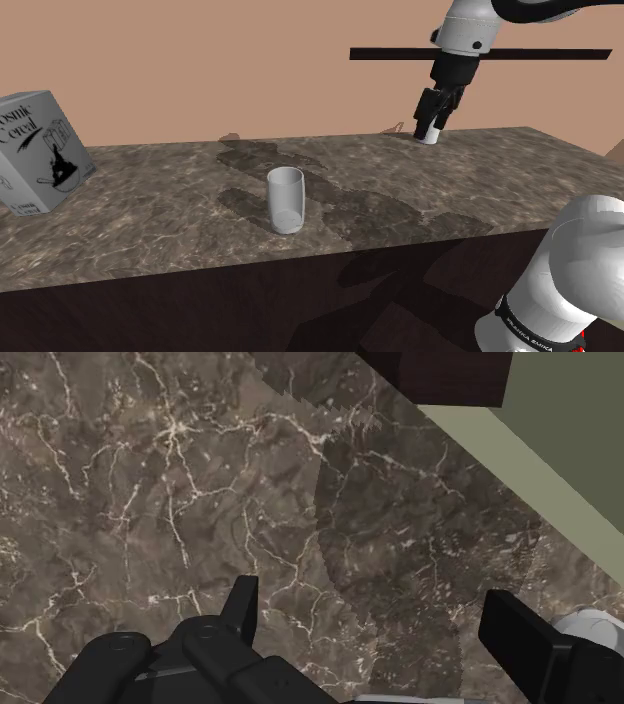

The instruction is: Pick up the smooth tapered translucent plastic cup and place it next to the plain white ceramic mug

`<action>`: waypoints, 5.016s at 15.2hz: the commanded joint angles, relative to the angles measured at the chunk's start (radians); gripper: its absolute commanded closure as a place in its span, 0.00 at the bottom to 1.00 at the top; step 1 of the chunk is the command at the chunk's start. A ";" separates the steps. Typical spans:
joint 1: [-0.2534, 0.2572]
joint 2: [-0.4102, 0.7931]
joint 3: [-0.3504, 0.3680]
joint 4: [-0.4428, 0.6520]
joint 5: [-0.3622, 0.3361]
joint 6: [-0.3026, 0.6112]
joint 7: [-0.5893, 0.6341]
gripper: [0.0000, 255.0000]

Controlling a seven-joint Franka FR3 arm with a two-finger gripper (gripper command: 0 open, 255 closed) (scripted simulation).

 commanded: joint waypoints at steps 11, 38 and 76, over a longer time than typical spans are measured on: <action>0.043 0.236 0.211 0.093 0.080 0.146 0.251 0.00; 0.051 0.685 0.443 0.322 -0.016 0.344 0.597 0.00; 0.046 0.697 0.438 0.699 -0.017 -0.021 0.573 1.00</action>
